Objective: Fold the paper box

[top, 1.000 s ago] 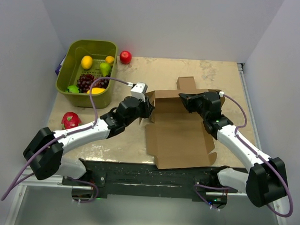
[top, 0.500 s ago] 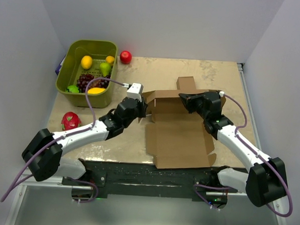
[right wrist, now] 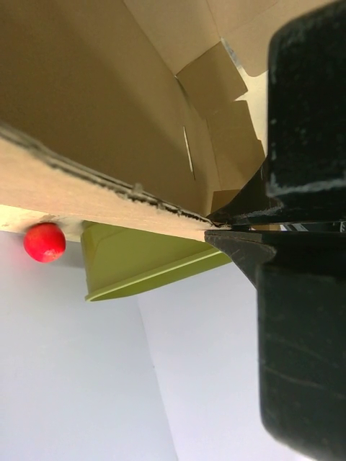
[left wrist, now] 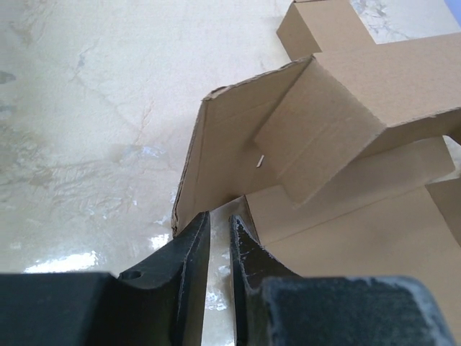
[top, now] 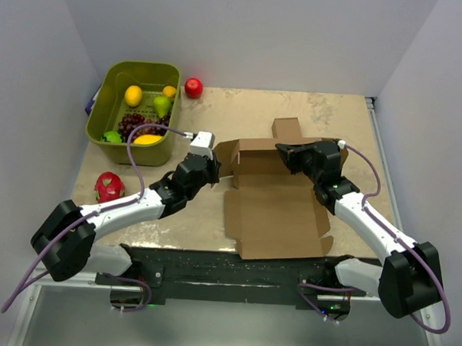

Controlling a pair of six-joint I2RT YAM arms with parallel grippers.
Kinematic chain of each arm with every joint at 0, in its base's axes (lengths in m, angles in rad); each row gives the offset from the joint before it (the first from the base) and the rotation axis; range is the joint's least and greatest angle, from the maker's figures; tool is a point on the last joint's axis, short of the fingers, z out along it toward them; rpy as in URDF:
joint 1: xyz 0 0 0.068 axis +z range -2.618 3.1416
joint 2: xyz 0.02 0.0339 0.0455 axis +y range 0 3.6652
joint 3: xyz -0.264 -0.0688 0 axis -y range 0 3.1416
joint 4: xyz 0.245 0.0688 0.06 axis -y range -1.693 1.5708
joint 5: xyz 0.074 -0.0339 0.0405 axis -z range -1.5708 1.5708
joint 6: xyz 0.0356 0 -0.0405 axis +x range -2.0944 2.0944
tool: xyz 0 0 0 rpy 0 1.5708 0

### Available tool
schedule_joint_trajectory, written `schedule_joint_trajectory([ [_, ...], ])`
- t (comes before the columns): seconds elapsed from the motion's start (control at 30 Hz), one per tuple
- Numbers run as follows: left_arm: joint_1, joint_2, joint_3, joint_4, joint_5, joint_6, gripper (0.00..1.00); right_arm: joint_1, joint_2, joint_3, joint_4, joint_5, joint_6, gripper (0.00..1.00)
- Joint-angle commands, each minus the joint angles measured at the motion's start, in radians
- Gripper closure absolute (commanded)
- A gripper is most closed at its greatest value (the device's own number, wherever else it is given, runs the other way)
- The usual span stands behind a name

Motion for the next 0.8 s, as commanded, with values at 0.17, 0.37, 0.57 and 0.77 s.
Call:
schedule_joint_trajectory([
  [0.17, 0.017, -0.027, 0.049, -0.018, -0.013, -0.011, 0.78, -0.005, 0.001, -0.004, -0.008, 0.016, -0.041, 1.00],
  [0.37, 0.009, -0.049, 0.106, -0.035, 0.113, -0.052, 0.78, -0.006, -0.005, -0.031, 0.000, 0.013, -0.033, 1.00],
  [0.57, -0.009, -0.066, 0.183, -0.009, 0.141, -0.057, 0.76, -0.006, -0.013, -0.034, 0.000, 0.021, -0.032, 1.00],
  [0.77, -0.009, 0.006, 0.218, 0.025, 0.152, -0.066, 0.78, -0.008, -0.018, -0.034, -0.005, 0.018, -0.033, 1.00],
])
